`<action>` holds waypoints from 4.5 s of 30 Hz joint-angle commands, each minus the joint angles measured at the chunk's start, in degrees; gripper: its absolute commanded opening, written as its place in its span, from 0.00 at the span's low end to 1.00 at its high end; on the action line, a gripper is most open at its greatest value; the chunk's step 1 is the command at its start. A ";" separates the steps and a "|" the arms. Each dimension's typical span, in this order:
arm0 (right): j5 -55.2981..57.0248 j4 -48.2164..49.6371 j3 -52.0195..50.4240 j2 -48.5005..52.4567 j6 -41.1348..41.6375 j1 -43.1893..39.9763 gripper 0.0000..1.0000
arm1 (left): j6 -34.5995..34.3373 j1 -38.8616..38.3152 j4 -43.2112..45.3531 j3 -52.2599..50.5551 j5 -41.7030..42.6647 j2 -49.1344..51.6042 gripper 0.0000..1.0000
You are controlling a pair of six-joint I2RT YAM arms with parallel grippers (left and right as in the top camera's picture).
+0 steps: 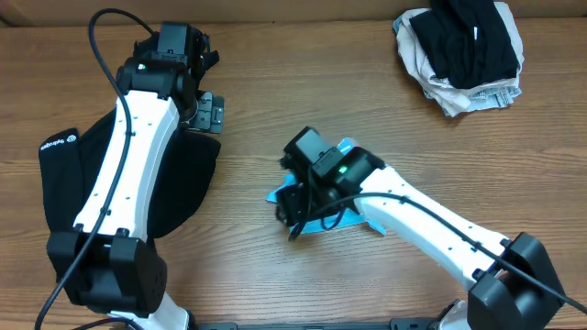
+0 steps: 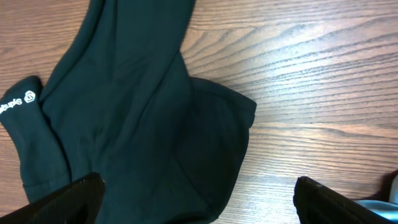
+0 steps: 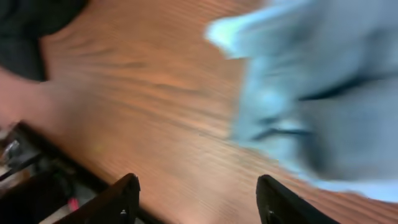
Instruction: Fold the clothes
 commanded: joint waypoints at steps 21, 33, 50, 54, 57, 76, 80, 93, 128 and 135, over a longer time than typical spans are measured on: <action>22.10 -2.14 -10.05 7.74 -1.25 -11.23 0.70 | 1.09 0.28 0.24 1.07 -0.13 5.31 1.00; 14.78 1.77 -2.99 6.67 -13.75 -28.72 0.71 | 1.09 0.28 0.68 1.07 -0.11 5.31 1.00; 13.66 2.16 4.70 11.67 -15.78 -21.62 0.83 | 1.09 0.28 1.62 1.07 -0.11 5.31 1.00; 10.38 2.86 4.70 15.67 -17.90 -19.45 0.91 | 1.09 0.28 1.70 1.07 -0.13 5.31 1.00; 9.92 3.74 4.70 16.76 -18.05 -16.50 0.96 | 1.09 0.28 1.75 1.07 -0.13 5.31 1.00; 29.46 0.39 6.58 24.13 -9.94 -12.28 0.04 | 1.11 0.28 1.75 1.07 -0.15 5.31 1.00; 30.38 -6.23 12.96 21.27 -10.21 -15.74 0.04 | 1.11 0.28 1.79 1.07 -0.15 5.31 1.00; 33.07 -21.99 52.17 14.34 -15.96 -32.89 0.04 | 1.11 0.28 2.16 1.07 -0.15 5.31 1.00; 22.62 3.28 60.65 37.62 -28.55 -40.04 0.94 | 1.09 0.28 6.47 1.07 -0.11 5.31 1.00; 22.25 -4.55 73.72 31.85 -25.14 -40.02 0.98 | 1.09 0.28 6.36 1.07 -0.13 5.31 1.00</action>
